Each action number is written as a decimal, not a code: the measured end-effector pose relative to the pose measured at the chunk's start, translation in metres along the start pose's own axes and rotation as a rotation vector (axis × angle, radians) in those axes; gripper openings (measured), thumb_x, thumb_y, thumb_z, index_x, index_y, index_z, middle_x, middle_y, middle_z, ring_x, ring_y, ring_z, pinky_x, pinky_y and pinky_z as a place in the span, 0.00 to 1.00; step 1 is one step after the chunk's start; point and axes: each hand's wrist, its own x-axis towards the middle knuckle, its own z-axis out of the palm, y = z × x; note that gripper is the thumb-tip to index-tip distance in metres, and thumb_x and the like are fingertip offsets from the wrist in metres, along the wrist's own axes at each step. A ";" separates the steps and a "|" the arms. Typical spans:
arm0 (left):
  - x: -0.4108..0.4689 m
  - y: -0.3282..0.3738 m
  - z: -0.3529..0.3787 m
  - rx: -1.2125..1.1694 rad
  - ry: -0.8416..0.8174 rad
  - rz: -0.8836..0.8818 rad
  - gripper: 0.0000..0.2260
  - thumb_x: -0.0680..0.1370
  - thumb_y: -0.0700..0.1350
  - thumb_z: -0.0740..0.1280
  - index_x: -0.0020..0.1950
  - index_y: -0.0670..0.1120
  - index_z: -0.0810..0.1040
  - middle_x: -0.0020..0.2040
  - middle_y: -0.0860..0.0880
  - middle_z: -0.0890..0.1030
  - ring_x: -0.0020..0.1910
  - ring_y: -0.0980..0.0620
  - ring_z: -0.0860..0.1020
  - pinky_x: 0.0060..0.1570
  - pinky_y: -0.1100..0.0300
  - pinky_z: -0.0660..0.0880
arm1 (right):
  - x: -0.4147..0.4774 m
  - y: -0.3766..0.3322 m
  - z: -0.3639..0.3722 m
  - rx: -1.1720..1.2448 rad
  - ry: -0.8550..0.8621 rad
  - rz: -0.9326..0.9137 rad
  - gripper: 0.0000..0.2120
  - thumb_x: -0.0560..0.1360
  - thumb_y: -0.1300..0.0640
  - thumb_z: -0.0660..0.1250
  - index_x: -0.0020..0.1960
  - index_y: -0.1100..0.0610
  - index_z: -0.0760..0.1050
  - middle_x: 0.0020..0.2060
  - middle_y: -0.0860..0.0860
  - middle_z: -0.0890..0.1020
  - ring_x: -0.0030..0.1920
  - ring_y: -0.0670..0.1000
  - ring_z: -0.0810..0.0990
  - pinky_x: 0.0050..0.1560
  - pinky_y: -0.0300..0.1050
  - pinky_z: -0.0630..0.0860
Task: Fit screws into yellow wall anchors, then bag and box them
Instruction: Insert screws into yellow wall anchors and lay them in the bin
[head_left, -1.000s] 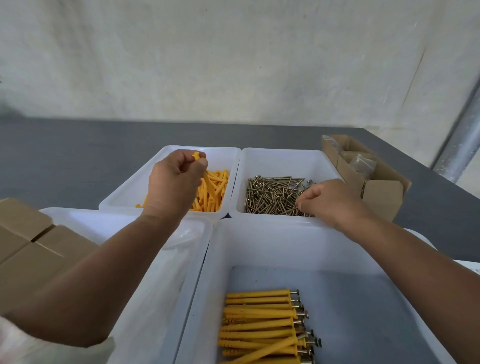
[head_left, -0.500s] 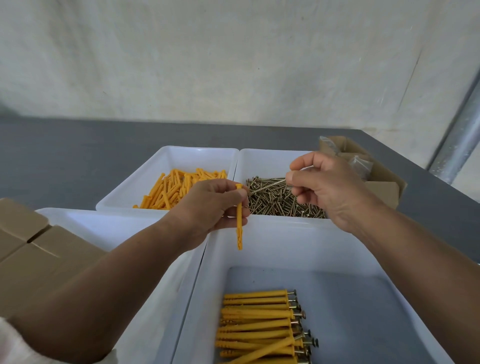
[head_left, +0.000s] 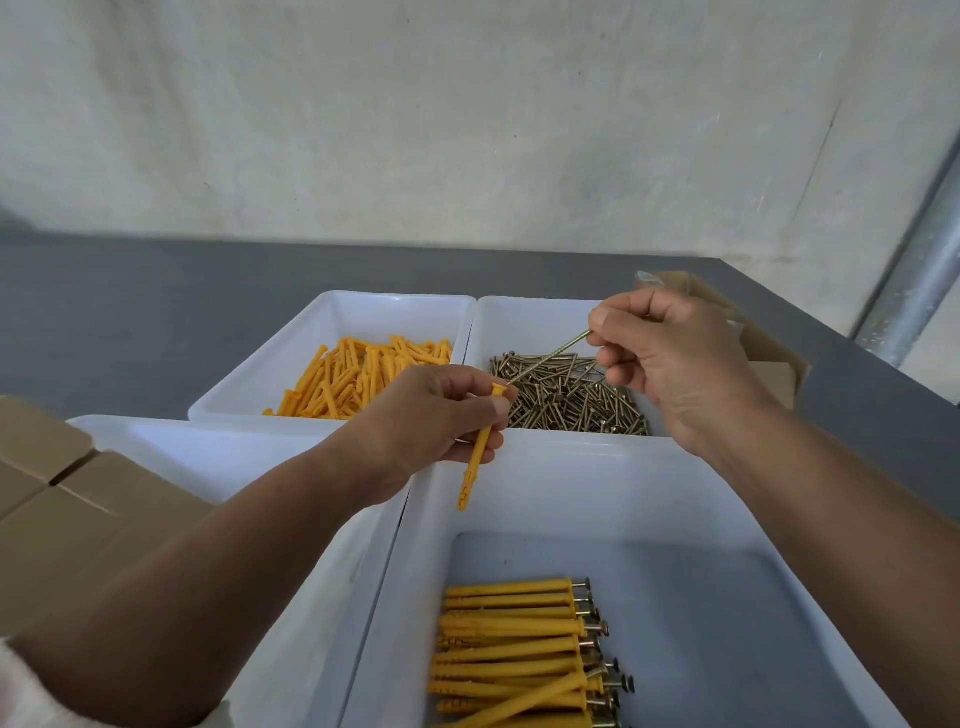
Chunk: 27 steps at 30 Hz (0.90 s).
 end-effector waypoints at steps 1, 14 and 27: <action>0.000 0.000 0.000 0.014 -0.008 0.006 0.06 0.79 0.39 0.67 0.53 0.44 0.83 0.40 0.46 0.83 0.39 0.52 0.82 0.45 0.57 0.82 | 0.000 0.000 0.000 -0.001 0.001 -0.002 0.01 0.75 0.62 0.70 0.45 0.59 0.78 0.31 0.49 0.82 0.29 0.44 0.77 0.28 0.36 0.74; 0.000 -0.002 0.002 0.131 -0.066 0.039 0.07 0.78 0.40 0.68 0.53 0.44 0.84 0.37 0.49 0.82 0.38 0.54 0.80 0.45 0.60 0.80 | -0.002 0.002 0.004 -0.099 -0.072 -0.025 0.03 0.74 0.63 0.71 0.43 0.57 0.79 0.31 0.51 0.82 0.30 0.47 0.78 0.28 0.37 0.74; -0.004 0.002 0.004 0.171 -0.091 0.033 0.05 0.77 0.41 0.70 0.53 0.47 0.81 0.36 0.51 0.83 0.39 0.53 0.83 0.42 0.61 0.79 | -0.018 -0.003 0.012 -0.586 -0.408 -0.097 0.06 0.76 0.58 0.69 0.44 0.48 0.80 0.34 0.45 0.83 0.33 0.43 0.82 0.33 0.38 0.78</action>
